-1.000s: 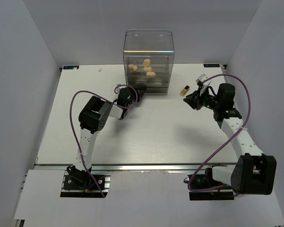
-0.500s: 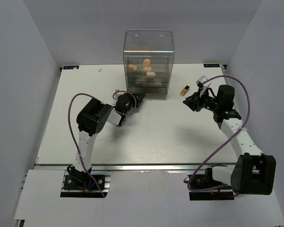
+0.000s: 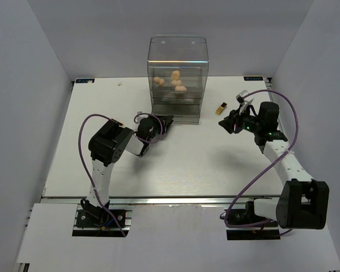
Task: Organize the makeup
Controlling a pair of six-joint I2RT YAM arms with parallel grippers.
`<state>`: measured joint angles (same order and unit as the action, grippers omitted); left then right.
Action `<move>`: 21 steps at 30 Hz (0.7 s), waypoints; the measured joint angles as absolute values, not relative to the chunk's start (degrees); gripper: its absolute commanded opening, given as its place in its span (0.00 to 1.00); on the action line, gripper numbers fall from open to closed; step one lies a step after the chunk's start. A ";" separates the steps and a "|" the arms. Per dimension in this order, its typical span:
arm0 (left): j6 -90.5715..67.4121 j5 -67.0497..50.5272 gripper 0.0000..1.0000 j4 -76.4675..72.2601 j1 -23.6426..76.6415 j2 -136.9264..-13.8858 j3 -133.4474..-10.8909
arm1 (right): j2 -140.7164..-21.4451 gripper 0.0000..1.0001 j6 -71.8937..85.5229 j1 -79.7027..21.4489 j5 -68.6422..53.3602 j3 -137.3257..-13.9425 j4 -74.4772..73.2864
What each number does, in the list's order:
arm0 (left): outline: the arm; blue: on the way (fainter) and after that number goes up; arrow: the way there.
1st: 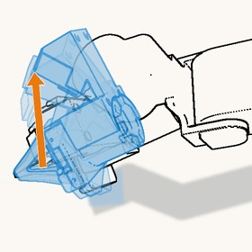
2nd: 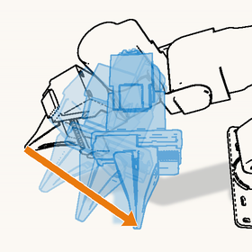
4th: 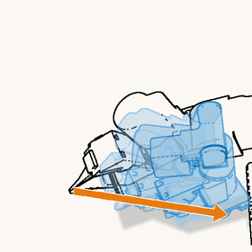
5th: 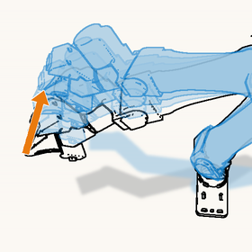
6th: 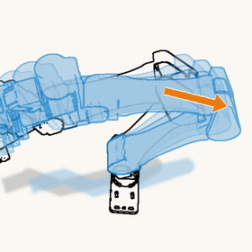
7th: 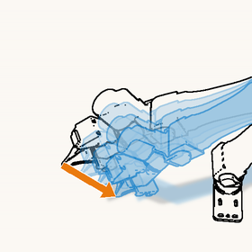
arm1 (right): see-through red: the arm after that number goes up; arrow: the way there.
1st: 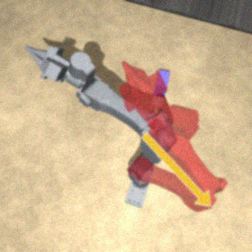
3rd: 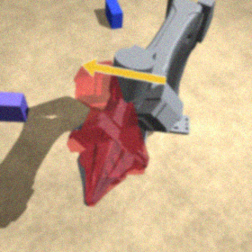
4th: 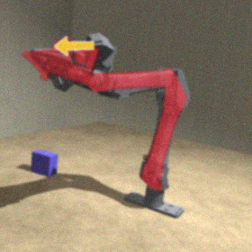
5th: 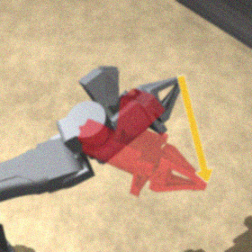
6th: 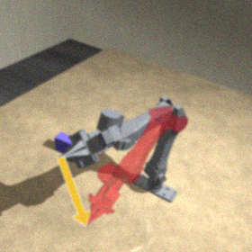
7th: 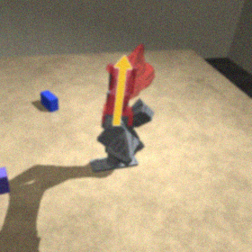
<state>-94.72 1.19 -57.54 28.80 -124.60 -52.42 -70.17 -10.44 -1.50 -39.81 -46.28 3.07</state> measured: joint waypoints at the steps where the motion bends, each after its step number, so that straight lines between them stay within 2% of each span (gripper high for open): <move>1: -94.54 1.08 0.53 -57.10 28.80 -124.49 -52.42 | -70.59 0.47 -9.91 -1.50 -39.31 -46.28 3.07; 4: -94.04 0.82 0.61 -55.79 28.77 -123.63 -52.42 | -72.18 0.52 -7.92 -1.50 -37.80 -46.39 2.70; 5: -93.86 0.45 0.73 -55.42 28.77 -123.20 -52.42 | -72.82 0.53 -7.35 -1.50 -37.41 -46.50 2.48; 7: -93.34 -0.58 0.81 -54.92 28.77 -122.23 -52.42 | -73.95 0.58 -6.26 -1.50 -36.71 -47.05 1.58; 8: -92.99 -1.32 0.98 -54.61 28.77 -121.60 -52.42 | -74.46 0.58 -5.76 -1.50 -36.29 -47.37 1.30; 14: -89.41 -6.22 0.98 -51.68 28.82 -115.42 -50.85 | -78.43 0.59 -2.92 -1.50 -33.76 -52.03 -1.74; 21: -81.03 -10.83 0.98 -45.80 28.84 -100.51 -44.36 | -84.31 0.59 0.40 -1.50 -29.63 -58.72 -4.64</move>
<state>-81.03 -10.83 -45.80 28.84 -100.51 -44.36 -84.31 0.40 -1.50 -29.63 -58.72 -4.64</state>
